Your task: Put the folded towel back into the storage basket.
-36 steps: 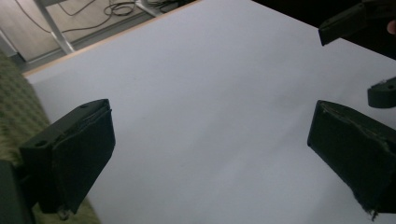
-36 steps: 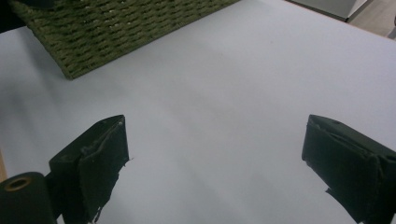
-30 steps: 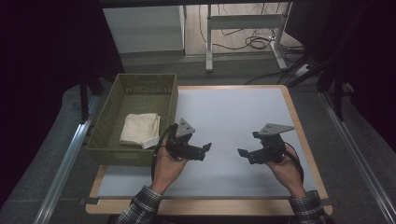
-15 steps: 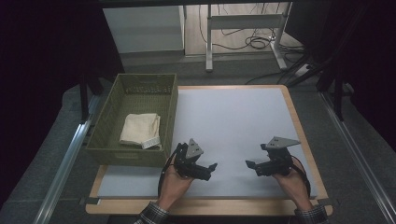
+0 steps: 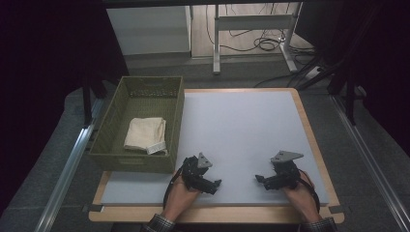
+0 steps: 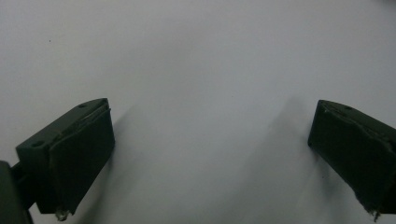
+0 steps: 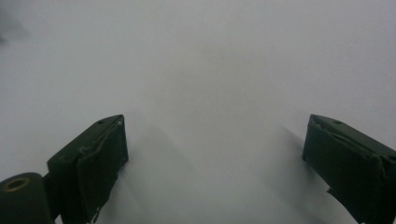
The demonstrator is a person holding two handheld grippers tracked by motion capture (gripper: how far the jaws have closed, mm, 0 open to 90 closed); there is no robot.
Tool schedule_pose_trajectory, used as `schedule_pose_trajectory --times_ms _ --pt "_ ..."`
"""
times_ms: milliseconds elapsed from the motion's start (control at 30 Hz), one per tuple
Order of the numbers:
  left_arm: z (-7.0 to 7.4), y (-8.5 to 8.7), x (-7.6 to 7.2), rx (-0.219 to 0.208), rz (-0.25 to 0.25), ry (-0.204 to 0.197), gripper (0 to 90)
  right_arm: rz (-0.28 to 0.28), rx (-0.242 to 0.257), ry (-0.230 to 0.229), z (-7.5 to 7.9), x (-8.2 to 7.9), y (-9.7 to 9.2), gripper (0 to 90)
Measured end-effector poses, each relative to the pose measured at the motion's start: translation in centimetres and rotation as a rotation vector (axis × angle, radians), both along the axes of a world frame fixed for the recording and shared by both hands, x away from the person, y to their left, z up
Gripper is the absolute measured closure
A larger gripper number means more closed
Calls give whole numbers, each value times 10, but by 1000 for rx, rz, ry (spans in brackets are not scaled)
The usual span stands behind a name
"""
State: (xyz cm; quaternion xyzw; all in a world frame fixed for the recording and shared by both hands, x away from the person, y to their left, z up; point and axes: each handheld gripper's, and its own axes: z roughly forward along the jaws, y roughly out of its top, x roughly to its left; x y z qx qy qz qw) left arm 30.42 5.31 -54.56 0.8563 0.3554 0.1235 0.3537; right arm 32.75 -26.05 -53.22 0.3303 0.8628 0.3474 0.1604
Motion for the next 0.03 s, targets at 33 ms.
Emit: schedule_pose_trajectory --times_ms 33 --pt "0 0 0 4 -1 -3 3 -1 1 1 0 0 0 66"
